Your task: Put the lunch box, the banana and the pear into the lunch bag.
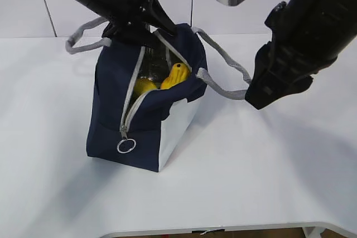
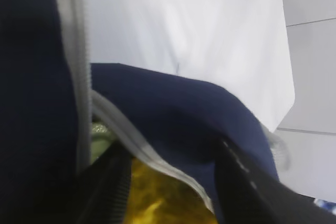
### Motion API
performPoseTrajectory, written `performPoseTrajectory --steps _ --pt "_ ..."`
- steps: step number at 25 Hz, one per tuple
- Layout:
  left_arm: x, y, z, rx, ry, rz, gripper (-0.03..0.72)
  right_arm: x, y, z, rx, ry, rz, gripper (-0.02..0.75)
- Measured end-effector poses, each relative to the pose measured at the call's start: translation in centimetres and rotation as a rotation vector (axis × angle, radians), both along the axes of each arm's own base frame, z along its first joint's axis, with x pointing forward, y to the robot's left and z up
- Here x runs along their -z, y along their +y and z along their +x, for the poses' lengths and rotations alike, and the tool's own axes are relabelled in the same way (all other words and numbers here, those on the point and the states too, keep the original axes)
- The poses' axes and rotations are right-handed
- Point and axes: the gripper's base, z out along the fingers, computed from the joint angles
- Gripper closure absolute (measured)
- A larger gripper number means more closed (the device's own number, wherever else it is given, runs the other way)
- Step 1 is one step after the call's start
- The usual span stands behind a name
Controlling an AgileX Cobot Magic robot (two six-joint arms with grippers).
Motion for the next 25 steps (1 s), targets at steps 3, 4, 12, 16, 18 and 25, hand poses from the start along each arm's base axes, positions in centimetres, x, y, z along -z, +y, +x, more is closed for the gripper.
performPoseTrajectory --steps 3,4,12,16,18,25 --pt "1.0 -0.4 0.4 -0.012 0.039 -0.04 0.307 -0.3 0.0 0.0 0.0 -0.007 0.004 0.507" --pt "1.2 -0.5 0.4 -0.016 0.054 -0.059 0.307 -0.3 0.0 0.0 0.0 -0.007 0.004 0.507" --pt "1.1 -1.4 1.2 -0.028 0.045 -0.229 0.512 -0.3 0.0 0.0 -0.001 -0.007 0.001 0.507" --pt "-0.1 -1.4 1.5 -0.022 -0.013 -0.228 0.683 -0.3 0.0 0.0 -0.001 -0.008 -0.001 0.507" --pt "-1.1 -1.0 2.0 -0.024 -0.065 -0.212 0.704 -0.3 -0.1 0.1 -0.001 -0.011 -0.005 0.507" --pt "-2.8 -0.2 3.8 -0.155 -0.203 -0.215 0.712 -0.2 -0.3 0.2 -0.001 -0.023 -0.03 0.507"
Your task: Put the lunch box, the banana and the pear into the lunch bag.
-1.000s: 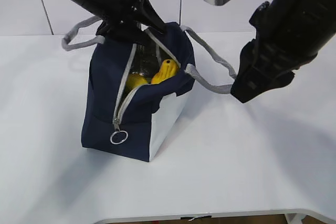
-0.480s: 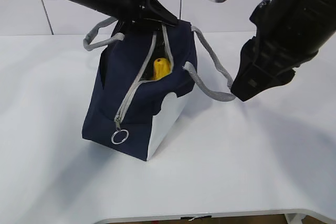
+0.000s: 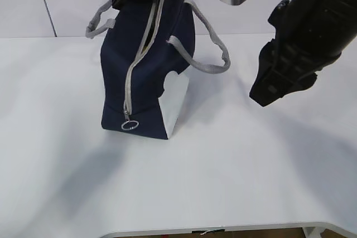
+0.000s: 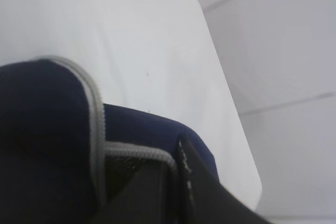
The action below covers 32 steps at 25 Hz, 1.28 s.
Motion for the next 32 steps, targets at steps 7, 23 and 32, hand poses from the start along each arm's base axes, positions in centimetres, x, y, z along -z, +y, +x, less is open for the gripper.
performPoseTrajectory --steps 7,23,32 --pt "1.3 0.5 1.5 -0.091 -0.011 -0.009 0.706 0.0 0.0 0.0 0.002 0.001 0.0 0.507" --pt "1.3 0.6 1.1 -0.023 -0.004 -0.007 0.347 0.0 0.0 0.0 0.016 0.005 0.001 0.507" --pt "1.7 3.3 1.2 0.036 0.045 0.016 0.345 0.0 0.0 0.0 0.019 0.006 0.002 0.507"
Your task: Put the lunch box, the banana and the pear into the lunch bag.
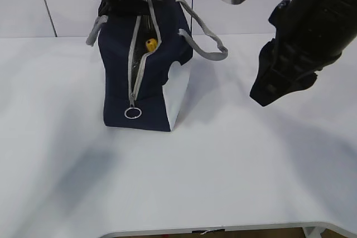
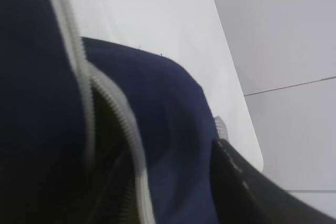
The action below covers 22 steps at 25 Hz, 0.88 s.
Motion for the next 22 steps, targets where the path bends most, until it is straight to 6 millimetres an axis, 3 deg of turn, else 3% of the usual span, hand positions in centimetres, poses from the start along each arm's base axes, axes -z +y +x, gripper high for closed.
performPoseTrajectory --steps 6,16,22 --pt "-0.3 1.5 0.0 0.019 0.013 0.002 0.345 0.0 0.0 0.0 0.002 0.001 0.001 0.507" --pt "-4.1 2.7 -0.5 0.088 -0.058 0.003 0.347 0.0 0.1 0.0 0.004 0.006 0.01 0.507" --pt "-6.5 6.0 -0.6 0.011 -0.093 0.08 0.347 -0.1 0.6 -0.3 0.004 0.039 0.067 0.507"
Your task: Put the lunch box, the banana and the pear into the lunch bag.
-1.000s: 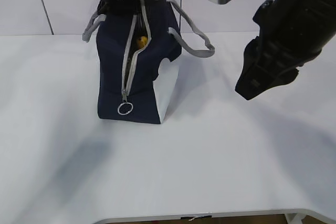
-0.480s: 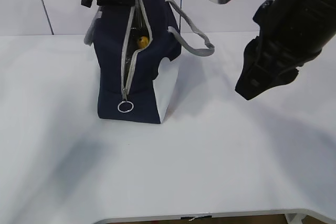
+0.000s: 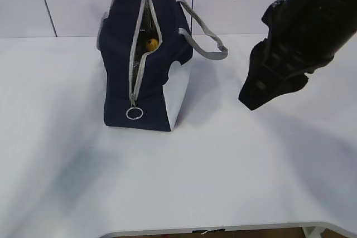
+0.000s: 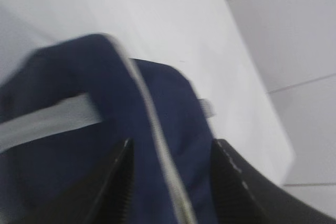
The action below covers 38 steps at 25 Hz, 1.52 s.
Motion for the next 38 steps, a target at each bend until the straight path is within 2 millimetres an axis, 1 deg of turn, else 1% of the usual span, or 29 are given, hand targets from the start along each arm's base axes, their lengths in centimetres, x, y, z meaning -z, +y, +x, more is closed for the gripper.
performPoseTrajectory --steps 4,8,12,16,17,20,24,26,29,34,38 --pt "-2.0 1.9 -1.1 -0.056 -0.072 0.191 0.348 -0.1 0.4 -0.2 0.0 0.026 0.047 0.507" --pt "-4.7 2.6 -3.0 -0.095 -0.146 0.362 0.348 -0.2 0.6 -0.3 0.0 0.039 0.069 0.507" --pt "-7.8 3.0 -5.4 -0.135 -0.232 0.502 0.348 -0.2 0.6 -0.3 0.002 0.041 0.076 0.507" --pt "-9.0 3.1 -7.8 -0.145 -0.245 0.58 0.348 -0.2 1.1 0.5 0.053 -0.036 0.145 0.507" --pt "-8.9 3.2 -8.3 -0.141 -0.233 0.588 0.349 0.1 1.3 0.7 0.066 -0.055 0.168 0.507" --pt "-9.0 3.5 -9.9 -0.134 -0.211 0.599 0.351 1.7 1.7 1.1 0.076 -0.091 0.223 0.507" --pt "-10.1 3.9 -11.6 -0.147 -0.23 0.616 0.365 5.1 2.1 0.9 0.026 -0.141 0.274 0.507" --pt "-11.0 4.1 -12.4 -0.156 -0.254 0.618 0.367 6.6 2.4 0.6 -0.024 -0.196 0.281 0.507" --pt "-12.0 4.3 -13.3 -0.17 -0.283 0.624 0.368 8.7 2.9 -0.2 -0.132 -0.283 0.241 0.507" --pt "-12.7 4.8 -14.0 -0.191 -0.308 0.658 0.372 10.1 2.9 -1.0 -0.246 -0.254 0.162 0.507" --pt "-12.8 4.9 -14.1 -0.195 -0.311 0.667 0.372 11.0 2.1 -1.6 -0.346 -0.184 0.042 0.507"
